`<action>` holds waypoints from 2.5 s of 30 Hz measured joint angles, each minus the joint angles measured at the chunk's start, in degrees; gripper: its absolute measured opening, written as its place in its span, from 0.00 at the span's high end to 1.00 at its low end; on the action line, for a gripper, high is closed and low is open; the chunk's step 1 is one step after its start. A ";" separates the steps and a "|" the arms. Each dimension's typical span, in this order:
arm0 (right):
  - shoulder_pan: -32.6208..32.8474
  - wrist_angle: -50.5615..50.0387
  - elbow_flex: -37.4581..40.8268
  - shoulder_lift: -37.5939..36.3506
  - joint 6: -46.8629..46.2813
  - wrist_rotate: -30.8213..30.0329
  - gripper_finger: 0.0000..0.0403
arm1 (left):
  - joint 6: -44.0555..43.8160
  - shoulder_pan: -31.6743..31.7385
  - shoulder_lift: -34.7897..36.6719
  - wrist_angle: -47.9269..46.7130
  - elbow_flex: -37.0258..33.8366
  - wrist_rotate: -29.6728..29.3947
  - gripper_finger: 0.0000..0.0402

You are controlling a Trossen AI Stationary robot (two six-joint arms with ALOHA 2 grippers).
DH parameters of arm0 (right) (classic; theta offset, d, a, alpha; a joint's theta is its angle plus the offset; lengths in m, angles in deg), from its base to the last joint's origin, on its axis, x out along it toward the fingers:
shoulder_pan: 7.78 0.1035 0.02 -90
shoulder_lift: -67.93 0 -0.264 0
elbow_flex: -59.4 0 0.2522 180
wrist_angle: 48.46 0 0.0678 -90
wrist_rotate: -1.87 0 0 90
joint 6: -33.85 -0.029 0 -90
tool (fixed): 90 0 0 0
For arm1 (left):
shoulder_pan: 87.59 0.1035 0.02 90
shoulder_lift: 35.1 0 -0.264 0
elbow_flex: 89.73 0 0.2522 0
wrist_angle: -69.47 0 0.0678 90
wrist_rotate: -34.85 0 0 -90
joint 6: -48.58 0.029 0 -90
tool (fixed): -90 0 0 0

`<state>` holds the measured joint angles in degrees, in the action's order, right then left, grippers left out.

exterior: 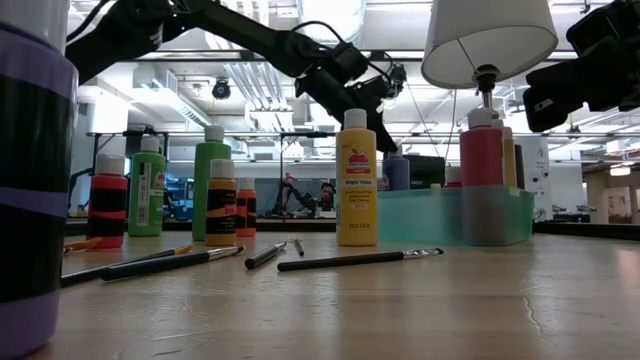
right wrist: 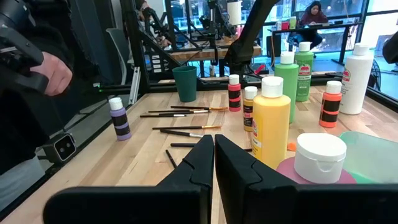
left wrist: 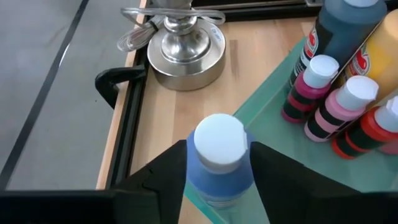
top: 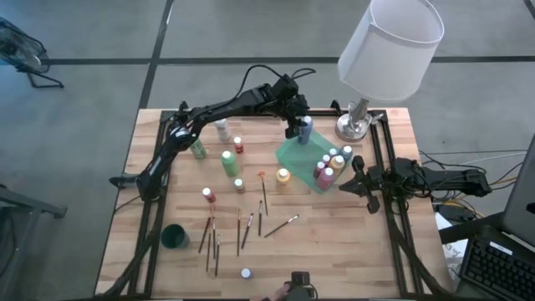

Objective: Pick & Place Paint Supplies
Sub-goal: Put the big blue paint bottle into the green bin, then put the big green paint bottle into the green bin

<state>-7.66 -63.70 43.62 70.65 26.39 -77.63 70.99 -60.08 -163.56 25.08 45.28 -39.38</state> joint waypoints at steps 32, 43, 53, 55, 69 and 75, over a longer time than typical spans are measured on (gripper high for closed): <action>-0.02 0.00 0.00 0.01 0.00 0.00 0.97 | 3.13 -0.15 24.53 -30.25 3.17 -0.19 0.50; -0.02 0.00 0.00 0.03 0.00 0.00 0.97 | -4.86 -0.54 39.46 -44.40 -3.13 -0.20 0.50; -0.01 0.00 0.00 0.03 -0.01 0.00 0.97 | -9.04 -4.05 57.27 -42.28 -25.03 -0.18 0.50; -0.02 0.00 0.00 0.03 0.00 0.00 0.97 | -10.40 -4.39 60.39 -40.20 -30.06 -0.24 0.50; -0.02 0.00 0.00 0.05 0.00 0.00 0.97 | -11.13 -4.44 70.95 -23.56 -59.30 -0.40 0.50; -0.02 0.00 0.00 0.05 0.00 0.00 0.97 | -16.77 -4.35 69.85 -21.32 -64.18 -4.01 0.50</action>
<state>-7.68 -63.70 43.62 70.70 26.38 -77.63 54.22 -64.43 -93.71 3.76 -18.90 -43.39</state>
